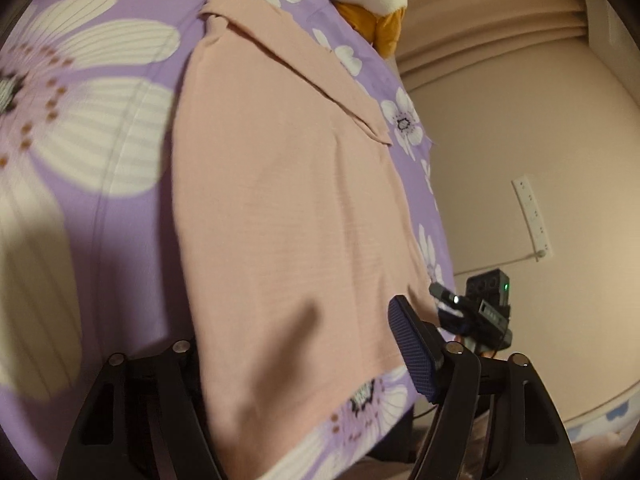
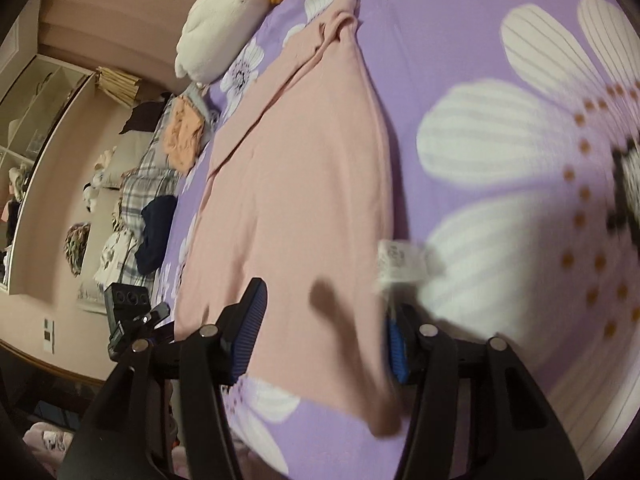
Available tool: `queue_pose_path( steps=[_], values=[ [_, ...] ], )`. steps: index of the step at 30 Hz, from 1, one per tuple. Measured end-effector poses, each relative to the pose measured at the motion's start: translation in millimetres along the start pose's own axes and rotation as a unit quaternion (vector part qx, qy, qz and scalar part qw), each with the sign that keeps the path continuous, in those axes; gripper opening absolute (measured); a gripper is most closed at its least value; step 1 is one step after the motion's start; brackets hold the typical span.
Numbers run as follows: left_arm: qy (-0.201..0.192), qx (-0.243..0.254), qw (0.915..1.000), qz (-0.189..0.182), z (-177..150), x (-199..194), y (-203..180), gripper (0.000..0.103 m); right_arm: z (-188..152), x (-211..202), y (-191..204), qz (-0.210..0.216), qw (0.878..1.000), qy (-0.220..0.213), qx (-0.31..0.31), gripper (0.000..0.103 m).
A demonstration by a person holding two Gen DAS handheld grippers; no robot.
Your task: Fold small clothes
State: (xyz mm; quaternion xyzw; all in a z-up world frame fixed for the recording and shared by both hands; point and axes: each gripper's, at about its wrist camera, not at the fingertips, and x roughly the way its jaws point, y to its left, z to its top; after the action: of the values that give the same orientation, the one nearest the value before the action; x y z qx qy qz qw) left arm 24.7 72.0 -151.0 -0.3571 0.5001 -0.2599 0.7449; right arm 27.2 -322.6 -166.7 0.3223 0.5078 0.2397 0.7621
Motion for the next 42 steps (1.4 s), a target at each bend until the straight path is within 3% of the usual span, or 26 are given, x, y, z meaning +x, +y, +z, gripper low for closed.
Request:
queue_pose_path(
  steps=[2,3,4,5,7,8,10,16,21,24,30,42],
  values=[
    [-0.006,-0.012,0.9999,-0.003,-2,-1,4,0.059,-5,-1,-1,-0.001,1.000,0.000,-0.003,0.050],
    [-0.009,-0.018,0.9998,0.002,-3,0,8,0.048,-7,0,0,-0.009,1.000,-0.005,-0.007,0.046],
    [-0.009,-0.026,0.9996,0.005,-4,-1,12,0.034,-6,2,-1,-0.016,1.000,-0.006,-0.008,0.037],
    [-0.009,-0.036,0.9993,0.006,-4,0,16,0.028,-5,4,-2,-0.021,1.000,-0.007,-0.008,0.031],
    [-0.008,-0.053,0.9985,0.013,-1,3,23,0.006,-2,5,-6,-0.036,0.999,-0.009,-0.003,0.006],
    [-0.008,-0.061,0.9980,0.013,1,4,25,0.004,0,6,-6,-0.043,0.999,-0.013,0.001,0.005],
    [-0.017,-0.063,0.9979,0.003,3,0,21,0.003,3,0,0,-0.039,0.999,-0.031,0.000,0.005],
    [-0.076,-0.003,0.9968,-0.025,18,-35,-18,0.001,16,-32,38,0.014,0.993,-0.107,-0.037,0.004],
    [-0.128,0.036,0.9891,-0.064,33,-59,-48,0.000,22,-51,65,0.045,0.986,-0.147,-0.061,0.004],
    [-0.146,0.049,0.9857,-0.067,36,-68,-57,0.000,23,-58,77,0.049,0.982,-0.162,-0.078,0.004],
    [-0.158,0.065,0.9821,-0.079,26,-89,-66,0.000,8,-81,94,0.064,0.976,-0.178,-0.107,0.004],
    [-0.150,0.098,0.9826,-0.048,-22,-147,-88,0.000,-48,-140,128,0.070,0.961,-0.179,-0.196,0.004]
  ],
)
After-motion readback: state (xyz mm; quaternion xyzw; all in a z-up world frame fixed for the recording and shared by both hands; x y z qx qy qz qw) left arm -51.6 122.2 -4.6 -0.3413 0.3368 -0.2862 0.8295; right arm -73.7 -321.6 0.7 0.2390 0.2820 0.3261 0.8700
